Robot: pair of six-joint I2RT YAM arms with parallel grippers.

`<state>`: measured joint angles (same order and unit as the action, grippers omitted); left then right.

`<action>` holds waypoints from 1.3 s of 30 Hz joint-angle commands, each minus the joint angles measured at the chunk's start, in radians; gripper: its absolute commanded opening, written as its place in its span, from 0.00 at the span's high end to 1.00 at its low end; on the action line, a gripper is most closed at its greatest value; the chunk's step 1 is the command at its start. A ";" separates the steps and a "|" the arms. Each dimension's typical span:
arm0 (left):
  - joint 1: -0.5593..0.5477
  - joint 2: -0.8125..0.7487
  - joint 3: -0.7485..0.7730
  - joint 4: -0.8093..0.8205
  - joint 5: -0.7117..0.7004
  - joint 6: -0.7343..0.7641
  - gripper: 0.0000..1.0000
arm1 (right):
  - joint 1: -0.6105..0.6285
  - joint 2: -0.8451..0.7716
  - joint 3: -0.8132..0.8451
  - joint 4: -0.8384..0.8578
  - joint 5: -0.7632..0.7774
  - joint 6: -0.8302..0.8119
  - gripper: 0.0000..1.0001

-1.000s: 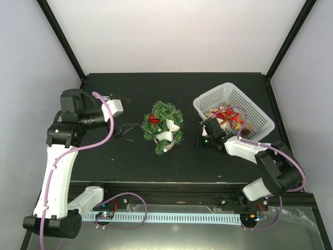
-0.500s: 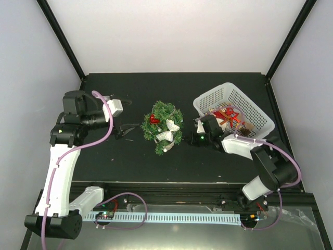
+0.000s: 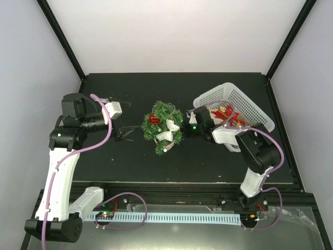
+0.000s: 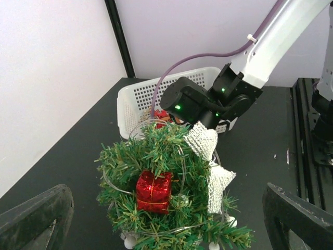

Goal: Decorate the small christmas tree

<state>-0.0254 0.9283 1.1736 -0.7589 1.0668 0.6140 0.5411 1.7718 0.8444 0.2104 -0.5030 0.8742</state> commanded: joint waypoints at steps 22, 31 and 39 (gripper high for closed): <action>0.008 -0.019 -0.046 -0.002 -0.134 -0.011 0.01 | 0.106 -0.055 -0.064 -0.013 -0.035 -0.008 0.99; 0.008 -0.003 -0.133 0.006 -0.380 -0.073 0.01 | 0.149 -0.075 -0.063 -0.026 -0.038 -0.014 0.99; 0.022 0.016 -0.202 0.002 -0.528 -0.088 0.01 | 0.181 -0.045 -0.036 -0.050 -0.071 -0.014 0.99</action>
<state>-0.0212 0.9367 0.9859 -0.7563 0.6369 0.5449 0.7078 1.7180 0.7788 0.1699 -0.5392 0.8700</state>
